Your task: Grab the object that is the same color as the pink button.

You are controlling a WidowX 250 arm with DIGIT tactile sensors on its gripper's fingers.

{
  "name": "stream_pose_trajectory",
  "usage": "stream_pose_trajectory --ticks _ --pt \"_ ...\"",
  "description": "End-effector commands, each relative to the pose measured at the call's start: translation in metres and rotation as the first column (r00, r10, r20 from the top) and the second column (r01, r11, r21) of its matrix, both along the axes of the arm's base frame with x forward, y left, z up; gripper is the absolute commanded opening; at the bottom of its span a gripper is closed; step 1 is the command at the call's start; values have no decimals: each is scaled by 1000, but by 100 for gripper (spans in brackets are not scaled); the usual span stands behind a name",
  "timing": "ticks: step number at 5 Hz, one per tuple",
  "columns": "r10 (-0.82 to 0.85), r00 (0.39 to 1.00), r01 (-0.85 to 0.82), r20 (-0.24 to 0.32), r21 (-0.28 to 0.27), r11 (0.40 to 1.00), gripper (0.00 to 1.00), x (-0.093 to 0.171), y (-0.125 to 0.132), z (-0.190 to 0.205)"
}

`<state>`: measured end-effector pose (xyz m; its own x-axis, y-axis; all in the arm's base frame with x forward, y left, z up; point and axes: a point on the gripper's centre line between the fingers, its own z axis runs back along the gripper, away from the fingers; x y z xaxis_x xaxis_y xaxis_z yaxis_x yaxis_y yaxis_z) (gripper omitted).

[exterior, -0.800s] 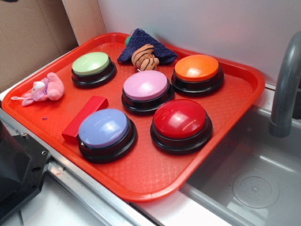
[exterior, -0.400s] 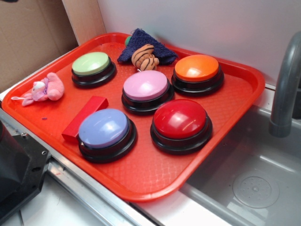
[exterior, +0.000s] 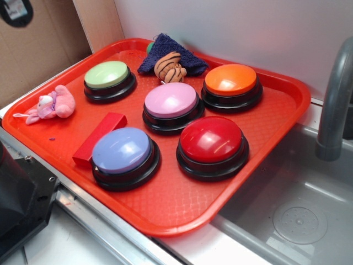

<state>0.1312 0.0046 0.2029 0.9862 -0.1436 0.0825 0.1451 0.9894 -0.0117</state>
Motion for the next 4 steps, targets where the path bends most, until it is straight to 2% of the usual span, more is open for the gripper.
stream_pose_trajectory --ticks 1,2,3,4 --pt "-145 988 144 44 26 989 100 24 41 -39" --pt "-211 977 209 15 89 974 100 32 64 -64" --pt "-225 974 220 37 95 971 100 38 75 -85" --pt "-283 959 278 35 96 956 100 41 89 -108"
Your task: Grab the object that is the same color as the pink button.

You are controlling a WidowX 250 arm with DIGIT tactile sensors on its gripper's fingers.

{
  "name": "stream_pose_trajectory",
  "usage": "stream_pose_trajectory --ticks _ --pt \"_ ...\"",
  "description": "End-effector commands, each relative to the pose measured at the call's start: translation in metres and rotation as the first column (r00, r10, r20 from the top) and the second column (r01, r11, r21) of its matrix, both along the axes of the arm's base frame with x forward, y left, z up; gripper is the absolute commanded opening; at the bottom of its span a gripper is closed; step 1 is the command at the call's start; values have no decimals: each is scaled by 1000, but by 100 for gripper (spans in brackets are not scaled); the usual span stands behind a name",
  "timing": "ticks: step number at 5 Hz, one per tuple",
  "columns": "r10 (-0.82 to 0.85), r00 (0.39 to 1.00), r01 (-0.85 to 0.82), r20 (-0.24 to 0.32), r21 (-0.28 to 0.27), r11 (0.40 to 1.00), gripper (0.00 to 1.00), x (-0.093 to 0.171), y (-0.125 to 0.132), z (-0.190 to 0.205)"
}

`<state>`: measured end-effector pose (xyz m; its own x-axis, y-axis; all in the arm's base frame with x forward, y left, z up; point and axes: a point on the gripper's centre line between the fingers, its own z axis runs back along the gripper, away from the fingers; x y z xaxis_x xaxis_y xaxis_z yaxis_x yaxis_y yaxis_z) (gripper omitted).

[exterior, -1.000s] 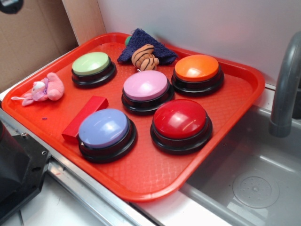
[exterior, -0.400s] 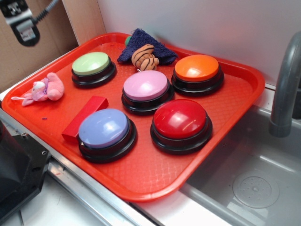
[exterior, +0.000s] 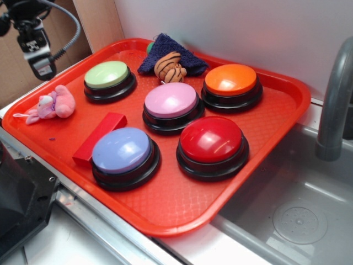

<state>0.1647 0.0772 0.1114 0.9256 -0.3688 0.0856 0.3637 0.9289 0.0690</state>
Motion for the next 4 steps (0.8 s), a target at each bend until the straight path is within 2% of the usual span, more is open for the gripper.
stream_pose_trajectory --ticks 1,2,4 --pt "-100 995 99 27 7 995 100 7 20 -30" --pt "-116 993 117 18 -53 992 100 4 31 -55" --pt "-120 993 120 3 -97 988 100 0 41 -81"
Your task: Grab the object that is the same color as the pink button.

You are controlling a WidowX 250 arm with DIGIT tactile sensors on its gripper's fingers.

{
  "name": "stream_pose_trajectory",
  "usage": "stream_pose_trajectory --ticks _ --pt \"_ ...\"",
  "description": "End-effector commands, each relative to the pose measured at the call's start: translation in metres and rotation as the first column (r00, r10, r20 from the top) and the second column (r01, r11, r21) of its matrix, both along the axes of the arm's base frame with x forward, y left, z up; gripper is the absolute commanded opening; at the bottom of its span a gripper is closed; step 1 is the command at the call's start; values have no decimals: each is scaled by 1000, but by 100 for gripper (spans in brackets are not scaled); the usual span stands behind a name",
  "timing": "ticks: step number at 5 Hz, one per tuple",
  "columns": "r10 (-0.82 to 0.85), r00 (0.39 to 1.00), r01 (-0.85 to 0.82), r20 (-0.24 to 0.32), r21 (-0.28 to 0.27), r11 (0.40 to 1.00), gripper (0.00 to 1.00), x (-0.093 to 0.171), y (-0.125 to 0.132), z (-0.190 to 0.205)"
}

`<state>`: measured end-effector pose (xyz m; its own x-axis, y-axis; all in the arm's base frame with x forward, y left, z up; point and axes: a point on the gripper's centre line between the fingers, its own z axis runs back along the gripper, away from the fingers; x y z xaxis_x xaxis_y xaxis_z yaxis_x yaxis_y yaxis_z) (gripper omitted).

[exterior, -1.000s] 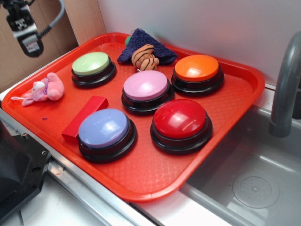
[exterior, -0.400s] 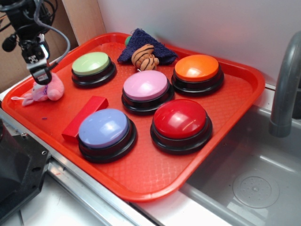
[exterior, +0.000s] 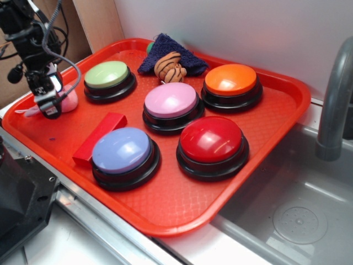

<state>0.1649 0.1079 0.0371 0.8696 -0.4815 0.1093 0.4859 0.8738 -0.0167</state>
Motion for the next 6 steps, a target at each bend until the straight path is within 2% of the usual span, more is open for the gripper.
stream_pose_trajectory --ticks 1,2,3,4,5,6 --pt "29 999 -29 -14 -2 1000 100 -1 12 -15" --pt "86 995 -85 -42 34 996 11 1 14 -16" --pt "113 993 -112 -46 37 993 0 0 15 -18" --pt "178 982 -175 -56 49 983 0 -1 16 -15" --pt "215 976 -212 -42 78 974 0 -2 13 -6" --pt "326 943 -320 -62 93 943 0 5 0 22"
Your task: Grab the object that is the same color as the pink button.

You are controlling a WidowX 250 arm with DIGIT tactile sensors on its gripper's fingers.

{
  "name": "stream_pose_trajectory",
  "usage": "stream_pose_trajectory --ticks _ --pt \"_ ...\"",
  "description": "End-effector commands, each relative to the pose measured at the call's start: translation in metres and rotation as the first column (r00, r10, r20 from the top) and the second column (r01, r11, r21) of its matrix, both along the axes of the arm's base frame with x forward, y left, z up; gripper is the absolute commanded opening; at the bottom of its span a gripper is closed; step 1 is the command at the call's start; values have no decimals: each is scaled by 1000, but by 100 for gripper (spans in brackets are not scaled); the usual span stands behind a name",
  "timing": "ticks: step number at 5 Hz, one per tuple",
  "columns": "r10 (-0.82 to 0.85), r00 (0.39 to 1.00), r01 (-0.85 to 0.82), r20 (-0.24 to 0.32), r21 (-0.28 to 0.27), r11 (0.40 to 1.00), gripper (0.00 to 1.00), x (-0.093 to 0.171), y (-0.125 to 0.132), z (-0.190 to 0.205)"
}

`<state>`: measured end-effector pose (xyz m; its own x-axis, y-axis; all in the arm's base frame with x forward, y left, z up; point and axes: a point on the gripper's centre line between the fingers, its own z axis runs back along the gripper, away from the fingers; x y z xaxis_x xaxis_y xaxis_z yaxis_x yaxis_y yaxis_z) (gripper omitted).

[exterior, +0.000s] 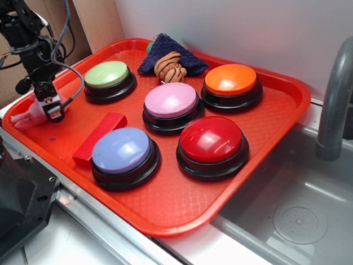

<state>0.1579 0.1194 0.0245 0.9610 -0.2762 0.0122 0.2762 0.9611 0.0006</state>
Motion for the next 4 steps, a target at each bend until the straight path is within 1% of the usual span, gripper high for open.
stream_pose_trajectory --ticks 1,2,3,4 --pt "155 988 -154 -20 46 987 0 24 -36 61" --pt "183 983 -183 -29 -4 983 0 32 -59 74" --pt "183 983 -183 5 -21 983 0 38 -82 87" --pt "165 986 -164 36 -23 986 0 46 -108 94"
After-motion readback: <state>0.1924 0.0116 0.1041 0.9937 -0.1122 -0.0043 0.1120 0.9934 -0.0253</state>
